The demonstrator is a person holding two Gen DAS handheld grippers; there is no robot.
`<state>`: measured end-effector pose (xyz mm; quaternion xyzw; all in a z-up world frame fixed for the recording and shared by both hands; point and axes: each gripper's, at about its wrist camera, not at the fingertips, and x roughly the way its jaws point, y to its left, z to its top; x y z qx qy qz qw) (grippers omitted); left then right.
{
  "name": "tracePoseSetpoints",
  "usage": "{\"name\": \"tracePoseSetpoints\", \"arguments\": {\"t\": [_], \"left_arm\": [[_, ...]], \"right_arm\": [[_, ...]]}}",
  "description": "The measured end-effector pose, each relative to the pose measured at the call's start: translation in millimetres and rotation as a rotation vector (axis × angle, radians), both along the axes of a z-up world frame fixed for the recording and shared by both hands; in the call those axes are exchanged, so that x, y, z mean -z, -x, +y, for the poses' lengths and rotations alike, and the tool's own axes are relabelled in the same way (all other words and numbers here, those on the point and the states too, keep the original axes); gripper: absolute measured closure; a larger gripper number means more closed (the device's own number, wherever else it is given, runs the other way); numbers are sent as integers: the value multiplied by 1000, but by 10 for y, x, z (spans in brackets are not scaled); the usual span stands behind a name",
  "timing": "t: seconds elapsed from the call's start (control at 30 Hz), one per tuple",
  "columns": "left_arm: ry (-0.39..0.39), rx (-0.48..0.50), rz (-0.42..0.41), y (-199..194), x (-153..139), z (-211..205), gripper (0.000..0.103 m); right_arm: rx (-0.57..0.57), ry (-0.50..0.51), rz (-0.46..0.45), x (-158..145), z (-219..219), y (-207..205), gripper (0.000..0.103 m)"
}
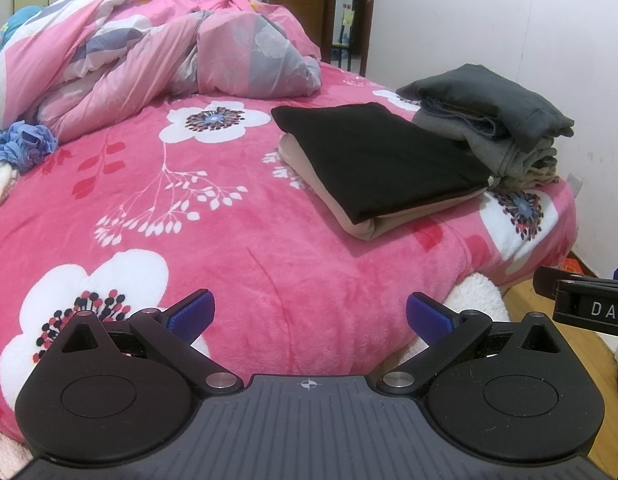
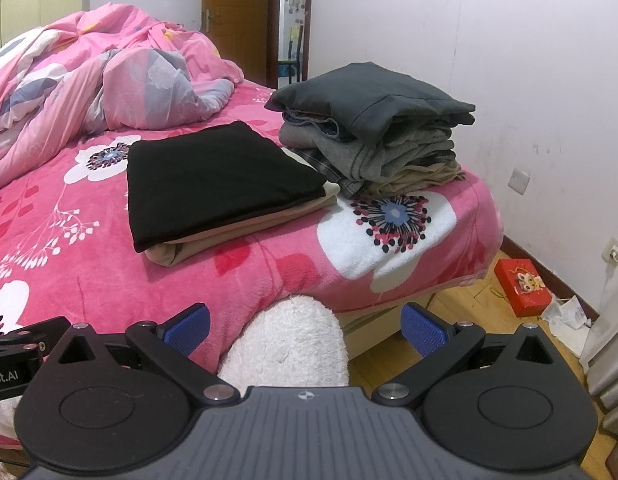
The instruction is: Fold clothes
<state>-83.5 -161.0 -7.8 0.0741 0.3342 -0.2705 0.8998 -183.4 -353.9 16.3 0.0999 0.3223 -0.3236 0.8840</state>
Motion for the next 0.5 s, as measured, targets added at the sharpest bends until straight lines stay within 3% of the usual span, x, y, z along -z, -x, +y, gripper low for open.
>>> {"name": "tracePoseSetpoints", "arguments": {"t": [0.5], "left_arm": [[-3,-5,-2,-8,-9,-17,0]], "right_arm": [[-4,-2,1,3,4,-17,0]]}}
